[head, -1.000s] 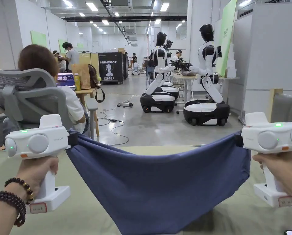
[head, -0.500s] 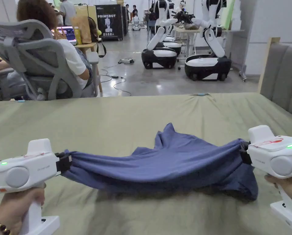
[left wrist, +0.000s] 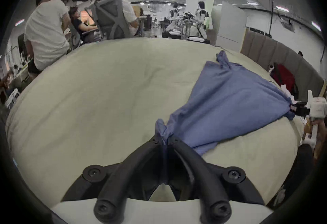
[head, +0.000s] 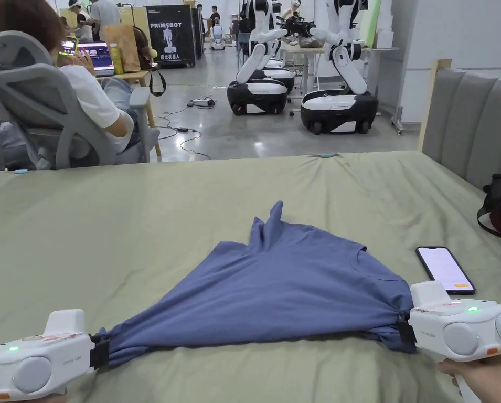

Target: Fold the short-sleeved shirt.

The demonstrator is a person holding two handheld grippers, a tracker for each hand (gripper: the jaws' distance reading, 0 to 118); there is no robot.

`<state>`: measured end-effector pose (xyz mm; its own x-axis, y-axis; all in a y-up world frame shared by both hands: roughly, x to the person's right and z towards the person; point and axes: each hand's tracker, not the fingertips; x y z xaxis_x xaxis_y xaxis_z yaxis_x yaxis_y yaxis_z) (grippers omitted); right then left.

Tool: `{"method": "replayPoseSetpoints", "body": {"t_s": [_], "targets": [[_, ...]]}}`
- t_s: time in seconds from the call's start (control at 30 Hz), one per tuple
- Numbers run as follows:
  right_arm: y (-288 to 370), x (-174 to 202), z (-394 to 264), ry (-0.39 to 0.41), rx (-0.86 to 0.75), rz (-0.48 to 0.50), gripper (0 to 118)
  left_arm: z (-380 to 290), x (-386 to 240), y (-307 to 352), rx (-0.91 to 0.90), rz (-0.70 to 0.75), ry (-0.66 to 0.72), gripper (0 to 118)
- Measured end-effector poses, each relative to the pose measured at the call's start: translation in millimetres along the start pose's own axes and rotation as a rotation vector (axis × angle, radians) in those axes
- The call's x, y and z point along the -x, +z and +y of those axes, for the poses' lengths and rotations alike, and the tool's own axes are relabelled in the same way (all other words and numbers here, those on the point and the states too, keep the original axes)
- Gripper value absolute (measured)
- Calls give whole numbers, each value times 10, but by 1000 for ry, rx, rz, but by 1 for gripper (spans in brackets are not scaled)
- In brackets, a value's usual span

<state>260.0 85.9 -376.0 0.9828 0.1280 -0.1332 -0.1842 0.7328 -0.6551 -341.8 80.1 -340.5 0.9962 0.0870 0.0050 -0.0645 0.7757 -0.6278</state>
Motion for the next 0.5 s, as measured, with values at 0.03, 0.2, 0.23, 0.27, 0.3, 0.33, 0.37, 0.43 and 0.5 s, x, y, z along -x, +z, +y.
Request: {"method": "replayPoseSetpoints", "body": {"t_s": [0.03,0.2,0.23,0.27,0.3,0.33,0.37,0.43,0.5], "targets": [[51,5,9,0,-2,6,41,15,2,2,-3,-1,-4,14],[326,-23,134,-7,-123,-12,113,153,-54,177,-109,24,-66,115],[408,-24,196,-8,-142,-2,104,198,-109,190,-157,22,-81,111],[453,-19,249,-4,-132,-7,96,217,-105,274,-150,-1,-61,112],[528,7,308,-3,-140,-9,85,275,-123,298,-133,2,-53,108],[568,19,347,-4,-157,-14,63,305,-141,308,-130,0,-42,89],[609,32,396,-4,-186,-14,39,328,-161,326,-145,-8,-30,60],[641,75,468,0,-204,-20,11,360,-214,429,-179,-7,-41,0],[637,124,512,10,-217,-45,9,394,-288,420,-170,57,-74,0]]}}
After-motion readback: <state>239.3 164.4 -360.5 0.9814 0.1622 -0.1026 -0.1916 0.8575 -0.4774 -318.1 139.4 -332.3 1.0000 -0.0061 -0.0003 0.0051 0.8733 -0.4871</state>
